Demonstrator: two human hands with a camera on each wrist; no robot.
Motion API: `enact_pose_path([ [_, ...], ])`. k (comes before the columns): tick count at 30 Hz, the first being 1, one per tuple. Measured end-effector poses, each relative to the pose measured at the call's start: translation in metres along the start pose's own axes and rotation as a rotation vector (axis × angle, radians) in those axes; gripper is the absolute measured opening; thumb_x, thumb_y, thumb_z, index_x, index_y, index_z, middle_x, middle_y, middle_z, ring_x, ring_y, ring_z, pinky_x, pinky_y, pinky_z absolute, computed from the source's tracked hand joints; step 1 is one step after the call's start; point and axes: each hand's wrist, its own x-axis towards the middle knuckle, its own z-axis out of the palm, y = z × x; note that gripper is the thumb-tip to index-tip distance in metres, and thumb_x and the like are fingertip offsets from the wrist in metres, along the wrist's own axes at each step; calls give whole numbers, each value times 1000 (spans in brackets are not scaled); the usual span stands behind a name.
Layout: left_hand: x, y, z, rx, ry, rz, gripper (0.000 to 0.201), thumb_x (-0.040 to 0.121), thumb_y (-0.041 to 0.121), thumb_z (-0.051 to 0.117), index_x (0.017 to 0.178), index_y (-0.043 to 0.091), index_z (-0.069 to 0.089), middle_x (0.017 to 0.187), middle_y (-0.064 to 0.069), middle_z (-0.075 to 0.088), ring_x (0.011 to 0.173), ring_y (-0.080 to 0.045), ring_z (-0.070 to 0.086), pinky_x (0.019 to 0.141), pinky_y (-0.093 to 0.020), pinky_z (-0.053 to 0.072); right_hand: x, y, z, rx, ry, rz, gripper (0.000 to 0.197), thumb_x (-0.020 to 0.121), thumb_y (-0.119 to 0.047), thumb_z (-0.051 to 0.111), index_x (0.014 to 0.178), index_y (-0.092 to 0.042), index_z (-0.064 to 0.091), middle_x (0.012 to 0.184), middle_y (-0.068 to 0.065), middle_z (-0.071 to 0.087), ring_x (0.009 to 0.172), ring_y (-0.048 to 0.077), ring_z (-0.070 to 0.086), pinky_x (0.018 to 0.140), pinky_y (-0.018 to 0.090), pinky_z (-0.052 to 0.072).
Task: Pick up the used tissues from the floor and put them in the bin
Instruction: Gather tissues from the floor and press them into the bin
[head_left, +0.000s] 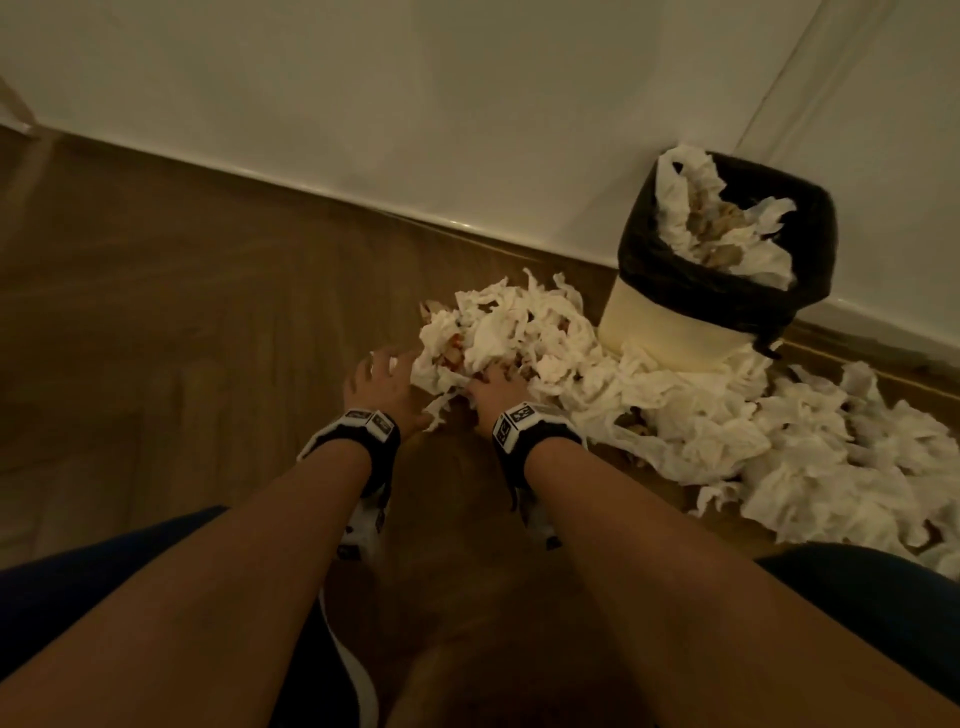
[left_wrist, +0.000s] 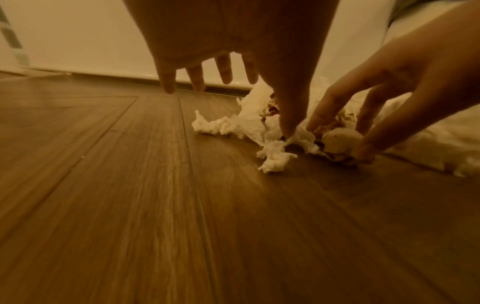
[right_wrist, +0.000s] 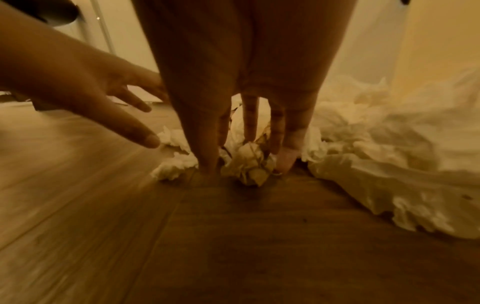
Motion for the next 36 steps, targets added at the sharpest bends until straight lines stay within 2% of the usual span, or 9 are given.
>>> enact_pose_path([
  [5, 7, -1, 9, 73, -126, -4, 109, 63, 72, 64, 144, 46, -4, 156, 3, -8, 143, -38, -3, 111, -61, 8, 12, -5, 9, 22, -102, 52, 44, 97, -12, 44, 140, -18, 40, 153, 11, 13, 140, 43, 11, 111, 52, 28],
  [9, 13, -2, 11, 92, -153, -34, 113, 61, 73, 64, 142, 48, -11, 156, 0, -17, 142, -40, -7, 110, -63, 5, 17, -1, 13, -10, -117, 35, 37, 99, -13, 40, 135, -8, 47, 145, 16, 30, 131, 37, 33, 106, 42, 36],
  [12, 18, -6, 11, 83, -163, -55, 115, 59, 76, 64, 141, 49, -12, 155, -1, -20, 142, -41, -9, 110, -63, 5, 17, 1, 13, 82, -40, 53, 34, 100, -16, 36, 130, -6, 48, 136, 21, 40, 123, 36, 44, 99, 40, 39],
  [15, 23, -7, 14, 68, -161, -61, 110, 60, 80, 58, 141, 50, -11, 155, 0, -20, 142, -40, -8, 110, -62, 6, 17, 2, 13, 249, 52, 103, 30, 100, -21, 36, 122, -5, 48, 122, 20, 52, 107, 36, 54, 81, 39, 44],
  [17, 24, -8, 17, 44, -162, -64, 105, 62, 81, 56, 142, 49, -5, 155, 1, -19, 143, -38, -6, 111, -61, 8, 16, 5, 14, 298, 102, 87, 28, 99, -25, 38, 116, -6, 50, 109, 17, 61, 96, 33, 59, 70, 34, 41],
  [21, 20, -1, 26, -15, -117, -31, 90, 66, 65, 68, 139, 38, 22, 152, -5, 6, 137, -35, 16, 109, -52, 25, 15, 11, 14, 284, 154, 67, 30, 99, -29, 38, 110, -6, 54, 103, 14, 62, 93, 30, 59, 68, 31, 38],
  [24, 15, 7, 31, -53, -74, -46, 71, 76, 51, 68, 134, 28, 33, 142, -8, 20, 129, -33, 27, 104, -46, 33, 15, 13, 14, 298, 170, 60, 31, 100, -28, 35, 108, -6, 54, 102, 15, 63, 89, 30, 59, 67, 31, 37],
  [31, 10, 6, 37, -78, -144, -18, 52, 96, 17, 45, 142, 2, 26, 140, -20, 30, 121, -35, 42, 102, -39, 38, 14, 15, 13, 375, 216, 73, 32, 100, -30, 33, 114, -6, 51, 99, 13, 63, 90, 30, 60, 65, 30, 35],
  [36, 5, 1, 33, -163, -65, -95, 46, 88, 2, 49, 132, 2, 34, 135, -23, 33, 108, -39, 52, 82, -37, 44, 12, 14, 7, 452, 221, 155, 34, 98, -37, 33, 107, -11, 53, 97, 10, 61, 84, 27, 56, 68, 31, 38],
])
